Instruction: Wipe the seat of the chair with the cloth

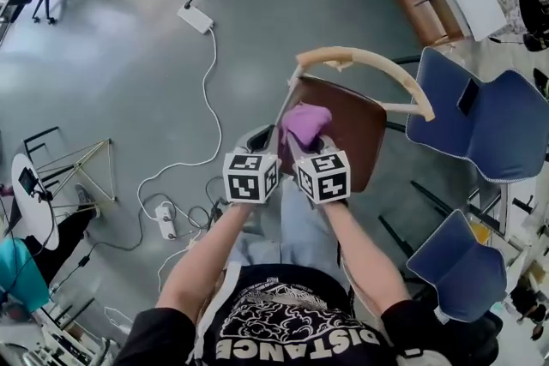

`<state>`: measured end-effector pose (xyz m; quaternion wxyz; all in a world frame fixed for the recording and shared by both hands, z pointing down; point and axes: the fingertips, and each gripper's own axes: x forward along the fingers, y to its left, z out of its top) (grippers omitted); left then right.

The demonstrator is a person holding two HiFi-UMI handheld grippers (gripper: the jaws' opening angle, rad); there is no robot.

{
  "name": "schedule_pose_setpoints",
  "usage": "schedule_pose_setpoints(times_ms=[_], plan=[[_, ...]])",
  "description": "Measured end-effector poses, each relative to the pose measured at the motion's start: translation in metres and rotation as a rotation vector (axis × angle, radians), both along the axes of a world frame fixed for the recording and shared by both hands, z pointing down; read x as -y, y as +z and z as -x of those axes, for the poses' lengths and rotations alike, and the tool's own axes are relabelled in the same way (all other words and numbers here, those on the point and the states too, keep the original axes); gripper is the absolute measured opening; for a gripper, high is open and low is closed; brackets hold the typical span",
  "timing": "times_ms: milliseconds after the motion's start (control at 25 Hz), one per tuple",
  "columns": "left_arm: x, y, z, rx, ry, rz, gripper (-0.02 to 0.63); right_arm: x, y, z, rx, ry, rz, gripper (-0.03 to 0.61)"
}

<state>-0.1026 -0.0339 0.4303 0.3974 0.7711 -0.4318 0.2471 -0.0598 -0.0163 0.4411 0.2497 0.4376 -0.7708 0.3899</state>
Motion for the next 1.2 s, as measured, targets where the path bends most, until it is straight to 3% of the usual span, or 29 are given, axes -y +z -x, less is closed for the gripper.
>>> schedule_pose_setpoints(times_ms=[160, 360, 760, 1200], plan=[[0.005, 0.036, -0.005, 0.019, -0.062, 0.044, -0.003, 0.017, 0.043, -0.004, 0.014, -0.055, 0.022, 0.066], [0.015, 0.066, -0.013, 0.057, -0.064, 0.026, -0.003, 0.029, 0.100, -0.009, 0.031, -0.066, 0.062, 0.066], [0.017, 0.098, -0.008, 0.114, -0.003, 0.058, -0.003, 0.068, 0.175, 0.000, 0.126, 0.040, 0.134, 0.066], [0.018, 0.110, -0.043, 0.089, 0.061, 0.074, -0.003, 0.101, 0.189, -0.059, 0.169, 0.219, 0.134, 0.066]])
